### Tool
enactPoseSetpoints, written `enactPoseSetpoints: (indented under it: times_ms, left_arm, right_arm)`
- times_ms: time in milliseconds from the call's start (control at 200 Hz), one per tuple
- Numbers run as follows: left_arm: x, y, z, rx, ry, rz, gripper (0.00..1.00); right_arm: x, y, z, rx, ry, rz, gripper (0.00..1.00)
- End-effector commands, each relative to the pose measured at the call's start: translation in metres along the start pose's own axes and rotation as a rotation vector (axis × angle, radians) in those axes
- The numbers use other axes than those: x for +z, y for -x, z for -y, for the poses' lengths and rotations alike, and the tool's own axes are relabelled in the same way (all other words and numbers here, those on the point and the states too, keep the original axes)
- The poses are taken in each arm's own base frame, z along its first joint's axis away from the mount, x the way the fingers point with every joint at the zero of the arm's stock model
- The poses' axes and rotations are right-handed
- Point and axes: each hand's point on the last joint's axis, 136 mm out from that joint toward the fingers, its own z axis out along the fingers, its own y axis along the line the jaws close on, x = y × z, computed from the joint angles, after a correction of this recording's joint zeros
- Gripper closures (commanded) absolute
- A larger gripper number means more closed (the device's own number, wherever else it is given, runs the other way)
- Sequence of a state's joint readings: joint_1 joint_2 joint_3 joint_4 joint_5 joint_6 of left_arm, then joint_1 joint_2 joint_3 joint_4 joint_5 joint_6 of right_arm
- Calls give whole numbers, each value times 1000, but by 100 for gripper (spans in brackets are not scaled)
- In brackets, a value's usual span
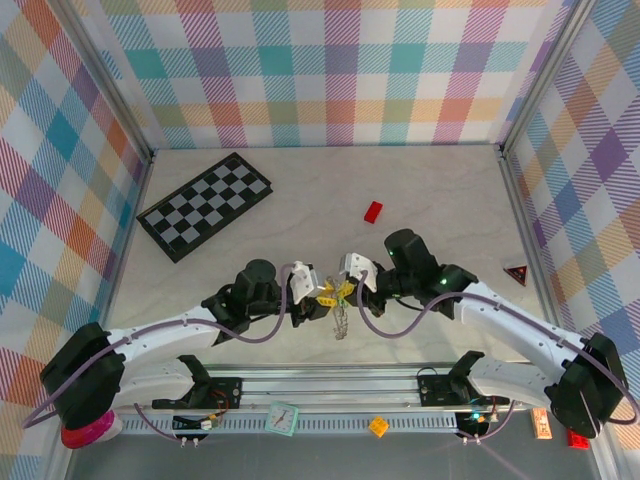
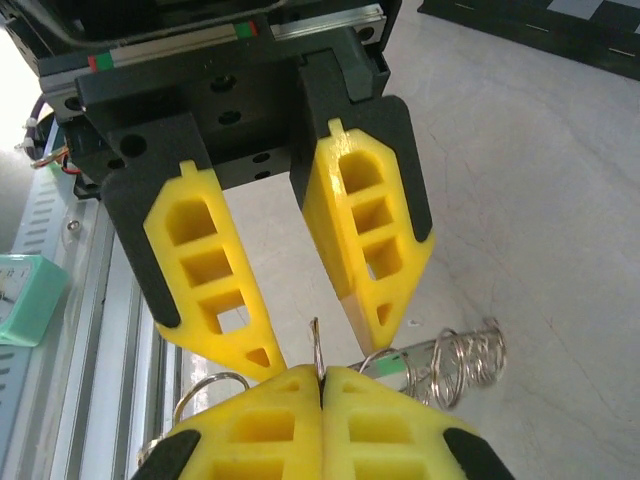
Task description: Put the keys on the keyring
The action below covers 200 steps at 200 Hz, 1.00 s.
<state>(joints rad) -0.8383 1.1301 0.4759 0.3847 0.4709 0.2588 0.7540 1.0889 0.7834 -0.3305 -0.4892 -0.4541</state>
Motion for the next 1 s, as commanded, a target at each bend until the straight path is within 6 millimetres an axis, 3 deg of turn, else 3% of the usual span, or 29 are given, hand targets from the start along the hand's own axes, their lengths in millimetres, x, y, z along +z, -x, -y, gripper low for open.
enactPoseSetpoints:
  times_ms: [0,210,630,995]
  left_arm:
    - [-2,-4,0,42,16,-78,73]
    - [-5,4,1,68,18,-66,74]
    - [-9,17,12,77,-29,26,73]
    - [-4,12,11,79,-40,1,99]
  right_arm:
    - [-6,0,-13,-81,67,-87,100]
    - [-4,-3,-10,-134,73,-203,100]
    - [1,7,-12,-155,87,-172,100]
    - [2,21,-19,-143,112,-84,100]
